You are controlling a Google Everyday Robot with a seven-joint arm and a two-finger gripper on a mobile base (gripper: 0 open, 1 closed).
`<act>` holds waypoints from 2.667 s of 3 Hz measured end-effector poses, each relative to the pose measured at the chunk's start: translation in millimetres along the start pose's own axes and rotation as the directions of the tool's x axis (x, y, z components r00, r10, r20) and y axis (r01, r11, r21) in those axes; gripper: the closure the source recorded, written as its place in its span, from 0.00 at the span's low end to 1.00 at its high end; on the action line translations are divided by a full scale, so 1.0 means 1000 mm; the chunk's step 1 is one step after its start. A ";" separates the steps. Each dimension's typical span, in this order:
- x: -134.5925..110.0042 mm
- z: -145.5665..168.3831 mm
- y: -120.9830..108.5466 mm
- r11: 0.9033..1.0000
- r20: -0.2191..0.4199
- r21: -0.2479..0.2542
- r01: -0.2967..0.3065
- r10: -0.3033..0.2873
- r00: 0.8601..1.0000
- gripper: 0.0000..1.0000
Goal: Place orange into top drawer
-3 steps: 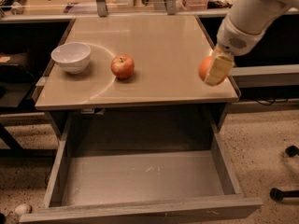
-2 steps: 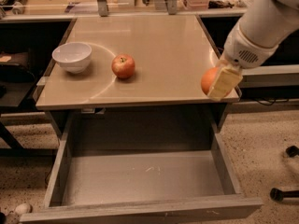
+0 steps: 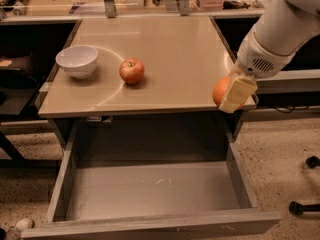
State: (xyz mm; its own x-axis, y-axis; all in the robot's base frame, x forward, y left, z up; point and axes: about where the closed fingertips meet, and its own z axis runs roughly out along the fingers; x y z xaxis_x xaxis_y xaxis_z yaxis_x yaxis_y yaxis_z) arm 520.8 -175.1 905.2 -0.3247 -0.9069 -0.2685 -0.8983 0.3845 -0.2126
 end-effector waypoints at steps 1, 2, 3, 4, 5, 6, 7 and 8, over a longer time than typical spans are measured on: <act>-0.008 0.007 0.035 0.998 0.032 -0.054 -0.013 0.015 0.999 1.00; -0.016 0.031 0.077 0.989 0.058 -0.145 0.005 0.003 0.998 1.00; -0.026 0.061 0.113 0.970 0.082 -0.242 0.037 -0.017 0.997 1.00; -0.026 0.064 0.117 0.967 0.081 -0.251 0.038 -0.018 0.997 1.00; -0.032 0.082 0.135 0.955 0.103 -0.295 0.035 -0.005 0.995 1.00; -0.046 0.121 0.161 0.939 0.131 -0.344 0.023 0.023 0.991 1.00; -0.058 0.157 0.169 0.936 0.142 -0.351 -0.003 0.057 0.988 1.00; -0.059 0.217 0.186 0.929 0.113 -0.363 -0.072 0.121 0.986 1.00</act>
Offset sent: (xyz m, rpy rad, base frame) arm -0.0892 0.0802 -0.0758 0.1609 0.1987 0.1041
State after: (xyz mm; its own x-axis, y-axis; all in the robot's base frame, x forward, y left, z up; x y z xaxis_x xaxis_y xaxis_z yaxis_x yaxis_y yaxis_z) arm 437.6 -12.6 677.9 -0.3954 -0.8286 -0.3963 -0.9185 0.3606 0.1626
